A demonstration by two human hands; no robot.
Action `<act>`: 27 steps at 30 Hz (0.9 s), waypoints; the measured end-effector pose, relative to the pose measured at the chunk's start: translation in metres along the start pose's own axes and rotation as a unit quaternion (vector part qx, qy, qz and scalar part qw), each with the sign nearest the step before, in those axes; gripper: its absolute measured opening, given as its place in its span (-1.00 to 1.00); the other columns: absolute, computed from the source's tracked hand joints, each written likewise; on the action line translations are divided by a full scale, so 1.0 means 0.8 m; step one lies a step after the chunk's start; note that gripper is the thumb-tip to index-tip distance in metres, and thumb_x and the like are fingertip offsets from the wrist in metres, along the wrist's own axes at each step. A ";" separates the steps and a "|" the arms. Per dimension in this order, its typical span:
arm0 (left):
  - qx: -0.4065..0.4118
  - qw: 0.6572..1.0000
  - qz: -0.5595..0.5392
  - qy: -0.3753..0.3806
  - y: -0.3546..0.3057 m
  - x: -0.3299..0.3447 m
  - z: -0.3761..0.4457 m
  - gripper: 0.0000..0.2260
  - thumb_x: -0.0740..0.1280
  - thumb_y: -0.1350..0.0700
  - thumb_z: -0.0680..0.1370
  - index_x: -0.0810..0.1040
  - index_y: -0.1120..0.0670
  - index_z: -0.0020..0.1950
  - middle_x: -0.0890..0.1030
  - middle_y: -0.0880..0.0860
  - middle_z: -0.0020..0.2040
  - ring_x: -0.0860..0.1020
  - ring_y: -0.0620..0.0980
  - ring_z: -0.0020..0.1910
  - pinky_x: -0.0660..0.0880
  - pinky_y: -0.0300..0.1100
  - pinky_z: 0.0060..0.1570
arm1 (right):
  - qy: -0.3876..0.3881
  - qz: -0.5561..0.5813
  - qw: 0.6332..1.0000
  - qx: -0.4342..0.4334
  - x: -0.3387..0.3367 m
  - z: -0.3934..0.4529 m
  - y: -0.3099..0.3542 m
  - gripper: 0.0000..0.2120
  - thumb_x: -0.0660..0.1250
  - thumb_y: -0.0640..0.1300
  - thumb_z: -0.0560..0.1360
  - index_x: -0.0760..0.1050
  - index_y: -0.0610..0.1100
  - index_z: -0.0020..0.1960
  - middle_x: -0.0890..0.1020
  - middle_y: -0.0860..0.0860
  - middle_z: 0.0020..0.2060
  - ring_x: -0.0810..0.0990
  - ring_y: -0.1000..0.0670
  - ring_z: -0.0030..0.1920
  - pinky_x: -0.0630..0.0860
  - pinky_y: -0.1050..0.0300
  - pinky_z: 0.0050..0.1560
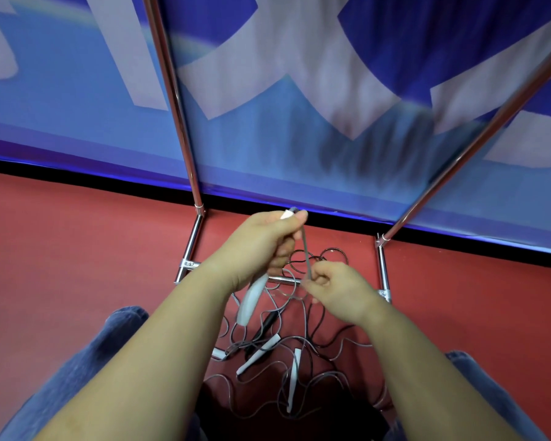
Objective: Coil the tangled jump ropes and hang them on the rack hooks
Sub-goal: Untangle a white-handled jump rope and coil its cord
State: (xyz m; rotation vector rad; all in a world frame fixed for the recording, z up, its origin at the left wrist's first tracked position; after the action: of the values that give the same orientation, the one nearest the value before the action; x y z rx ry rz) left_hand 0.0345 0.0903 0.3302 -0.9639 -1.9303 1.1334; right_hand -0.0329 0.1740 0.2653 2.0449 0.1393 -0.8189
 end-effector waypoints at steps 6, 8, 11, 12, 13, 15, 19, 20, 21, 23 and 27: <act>0.028 0.985 -0.049 -0.161 0.001 -0.047 0.004 -0.69 0.22 0.07 0.62 0.36 0.10 -0.30 0.22 0.02 -0.52 0.12 -0.10 -0.61 0.07 -0.34 -0.54 | -0.040 -0.033 0.997 0.052 -0.019 -0.004 -0.011 -0.77 0.32 -0.11 0.52 0.46 -0.12 -0.30 0.59 -0.07 -0.38 0.52 0.01 -0.37 0.46 0.18 -0.26; 0.033 0.982 -0.009 -0.187 0.000 -0.057 0.002 -0.71 0.24 0.08 0.61 0.41 0.11 -0.31 0.29 0.05 -0.51 0.15 -0.09 -0.62 0.10 -0.32 -0.53 | -0.036 0.129 0.988 0.079 -0.021 -0.006 -0.007 -0.83 0.32 -0.16 0.54 0.49 -0.14 -0.24 0.63 -0.13 -0.29 0.62 0.05 -0.35 0.53 0.20 -0.29; 0.035 0.981 0.071 -0.180 0.001 -0.058 -0.001 -0.80 0.32 0.07 0.56 0.55 0.11 -0.23 0.60 0.09 -0.35 0.23 -0.13 -0.64 0.18 -0.29 -0.52 | -0.014 0.380 0.919 0.104 -0.026 -0.015 0.011 -0.90 0.30 -0.19 0.54 0.52 -0.22 -0.09 0.64 -0.13 -0.30 0.68 0.03 -0.33 0.59 0.25 -0.33; 0.027 0.982 0.084 -0.165 0.005 -0.053 -0.001 -0.81 0.34 0.04 0.55 0.58 0.12 -0.19 0.66 0.11 -0.24 0.25 -0.16 -0.64 0.18 -0.28 -0.51 | -0.010 0.445 0.889 0.105 -0.029 -0.017 0.017 -0.89 0.28 -0.18 0.55 0.52 -0.22 -0.08 0.65 -0.10 -0.33 0.69 0.01 -0.31 0.60 0.24 -0.33; 0.012 0.985 0.090 -0.146 0.011 -0.047 -0.001 -0.79 0.35 0.01 0.54 0.61 0.15 -0.15 0.68 0.13 -0.16 0.25 -0.17 -0.64 0.18 -0.27 -0.52 | -0.011 0.504 0.857 0.105 -0.033 -0.019 0.022 -0.88 0.25 -0.18 0.55 0.52 -0.21 -0.09 0.65 -0.07 -0.37 0.69 0.01 -0.31 0.59 0.24 -0.35; -0.026 0.990 0.103 -0.093 0.024 -0.031 0.000 -0.69 0.34 -0.07 0.53 0.64 0.18 -0.11 0.68 0.16 -0.10 0.22 -0.14 -0.62 0.14 -0.27 -0.54 | -0.034 0.594 0.796 0.111 -0.046 -0.021 0.025 -0.84 0.21 -0.17 0.57 0.51 -0.18 -0.12 0.65 -0.02 -0.42 0.68 0.05 -0.35 0.57 0.28 -0.40; -0.083 0.985 0.151 0.026 0.042 -0.003 0.002 -0.69 0.27 -0.09 0.57 0.60 0.14 -0.13 0.68 0.08 -0.21 0.19 -0.11 -0.60 0.16 -0.26 -0.53 | -0.118 0.664 0.728 0.120 -0.074 -0.024 0.007 -0.83 0.24 -0.10 0.56 0.50 -0.14 -0.15 0.65 0.05 -0.43 0.67 0.13 -0.36 0.54 0.34 -0.41; -0.082 0.983 0.155 0.043 0.043 0.002 0.002 -0.73 0.28 -0.05 0.58 0.58 0.13 -0.13 0.66 0.05 -0.25 0.20 -0.11 -0.60 0.17 -0.27 -0.54 | -0.139 0.668 0.721 0.119 -0.080 -0.024 0.000 -0.84 0.26 -0.09 0.56 0.50 -0.13 -0.16 0.65 0.06 -0.43 0.67 0.14 -0.36 0.54 0.35 -0.41; -0.079 0.983 0.155 0.049 0.044 0.004 0.003 -0.77 0.28 0.00 0.59 0.57 0.13 -0.13 0.65 0.03 -0.28 0.20 -0.12 -0.60 0.17 -0.29 -0.55 | -0.156 0.671 0.716 0.115 -0.086 -0.026 -0.005 -0.83 0.27 -0.08 0.55 0.51 -0.13 -0.16 0.65 0.07 -0.43 0.67 0.15 -0.36 0.54 0.35 -0.40; -0.065 0.987 0.143 0.041 0.041 0.005 0.005 -0.81 0.28 0.08 0.60 0.54 0.12 -0.16 0.62 0.02 -0.34 0.20 -0.13 -0.61 0.15 -0.30 -0.56 | -0.174 0.666 0.719 0.101 -0.095 -0.026 -0.009 -0.82 0.27 -0.05 0.55 0.52 -0.12 -0.16 0.66 0.07 -0.42 0.67 0.15 -0.35 0.55 0.35 -0.39; -0.032 0.996 0.077 -0.025 0.028 -0.009 0.011 -0.81 0.25 0.11 0.61 0.53 0.12 -0.17 0.55 -0.02 -0.46 0.21 -0.14 -0.61 0.16 -0.31 -0.55 | -0.142 0.582 0.798 0.064 -0.091 -0.020 0.000 -0.70 0.16 0.05 0.59 0.53 -0.14 -0.05 0.69 -0.02 -0.30 0.70 0.05 -0.27 0.60 0.23 -0.32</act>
State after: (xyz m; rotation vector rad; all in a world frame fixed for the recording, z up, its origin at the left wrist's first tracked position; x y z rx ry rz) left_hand 0.0363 0.0882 0.3049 -1.1448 -1.9716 1.1981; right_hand -0.0813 0.2017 0.3148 1.6274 -1.2574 -0.2971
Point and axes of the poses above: each hand's wrist, its own z-axis towards the middle knuckle, its own x-axis out of the palm, y = z × x, the point moved 10 cm from there along z, towards the middle knuckle
